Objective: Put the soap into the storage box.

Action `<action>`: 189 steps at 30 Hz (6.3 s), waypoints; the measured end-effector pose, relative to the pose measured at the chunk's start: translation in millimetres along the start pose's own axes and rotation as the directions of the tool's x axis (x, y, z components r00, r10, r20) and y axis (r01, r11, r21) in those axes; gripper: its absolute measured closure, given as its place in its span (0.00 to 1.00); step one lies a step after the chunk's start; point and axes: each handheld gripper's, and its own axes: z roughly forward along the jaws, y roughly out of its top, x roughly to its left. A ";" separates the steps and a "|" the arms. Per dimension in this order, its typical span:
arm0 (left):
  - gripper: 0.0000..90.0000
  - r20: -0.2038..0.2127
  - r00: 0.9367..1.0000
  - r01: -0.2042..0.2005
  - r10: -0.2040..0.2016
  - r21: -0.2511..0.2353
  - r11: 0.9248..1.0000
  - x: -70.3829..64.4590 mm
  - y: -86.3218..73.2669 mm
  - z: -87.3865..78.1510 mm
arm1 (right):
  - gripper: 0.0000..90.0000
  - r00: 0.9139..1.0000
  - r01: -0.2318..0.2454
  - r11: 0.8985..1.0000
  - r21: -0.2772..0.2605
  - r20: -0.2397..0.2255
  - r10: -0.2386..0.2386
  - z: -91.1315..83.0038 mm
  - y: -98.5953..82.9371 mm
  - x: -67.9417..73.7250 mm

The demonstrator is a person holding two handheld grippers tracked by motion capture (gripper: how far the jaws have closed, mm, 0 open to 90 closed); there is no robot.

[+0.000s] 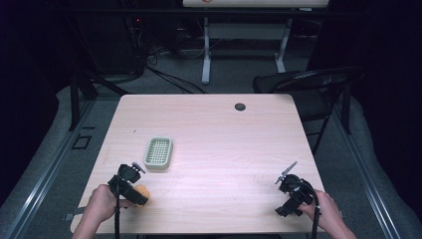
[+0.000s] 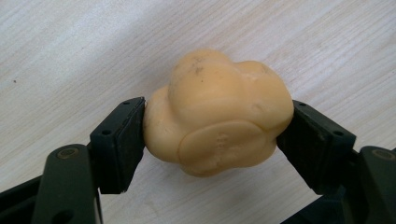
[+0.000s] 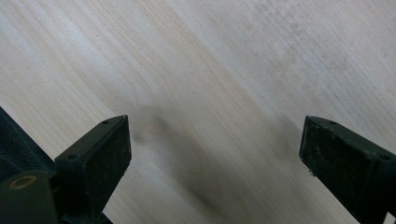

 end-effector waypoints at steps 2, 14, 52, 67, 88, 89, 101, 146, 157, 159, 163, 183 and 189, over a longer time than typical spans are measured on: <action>0.29 -0.004 1.000 -0.003 0.003 0.007 1.000 0.1 -0.3 0.8 | 0.10 1.000 0.023 1.000 0.018 0.002 -0.023 -2.2 1.7 0.2; 0.29 -0.022 1.000 0.004 -0.005 -0.044 0.999 2.6 2.0 -15.8 | 0.10 1.000 0.005 1.000 0.003 0.003 -0.005 -0.2 0.1 0.3; 0.29 -0.028 1.000 -0.012 0.011 -0.059 0.998 21.3 29.4 -35.7 | 0.10 1.000 0.012 1.000 0.024 0.024 -0.012 -1.8 -0.7 -2.2; 0.30 -0.043 0.999 -0.031 0.028 -0.069 0.997 25.9 51.6 -51.2 | 0.10 1.000 -0.010 1.000 -0.004 0.019 0.010 0.2 -1.8 -0.7; 0.30 -0.060 0.997 -0.045 0.042 -0.059 0.997 36.7 87.8 -63.0 | 0.10 1.000 0.001 1.000 0.013 0.026 -0.002 -1.4 -1.4 -1.5; 0.30 -0.062 0.997 -0.047 0.044 -0.058 0.997 37.2 89.1 -63.0 | 0.10 1.000 0.000 1.000 0.012 0.025 0.000 -1.3 -1.4 -1.5; 0.30 -0.071 0.997 -0.036 0.032 -0.056 0.998 46.5 101.5 -62.4 | 0.10 1.000 0.005 1.000 0.019 0.014 -0.005 -1.5 -1.1 -2.4; 0.30 -0.057 0.998 -0.016 0.015 -0.016 1.000 58.6 140.4 -30.0 | 0.10 1.000 0.000 1.000 0.017 0.006 0.000 0.1 -1.4 -2.7; 0.29 -0.052 0.999 -0.016 0.016 0.005 1.000 58.8 146.9 -20.8 | 0.10 1.000 0.001 1.000 0.019 0.011 -0.001 0.3 -1.7 -3.0; 0.29 -0.054 0.998 -0.016 0.016 0.011 1.000 58.6 147.8 -19.3 | 0.10 1.000 0.001 1.000 0.020 0.011 -0.001 0.4 -1.6 -3.0; 0.29 -0.052 0.998 -0.016 0.017 0.021 1.000 58.3 149.6 -15.3 | 0.10 1.000 0.001 1.000 0.021 0.010 -0.002 0.2 -1.7 -3.1; 0.29 -0.063 0.998 -0.023 0.026 0.060 0.998 56.8 156.5 0.4 | 0.10 1.000 0.012 0.999 0.031 0.008 -0.012 -0.3 -1.6 -3.8; 0.29 -0.072 0.997 -0.022 0.027 0.061 0.998 55.6 158.1 2.6 | 0.10 1.000 0.004 1.000 0.024 0.010 -0.004 0.4 -2.1 -3.3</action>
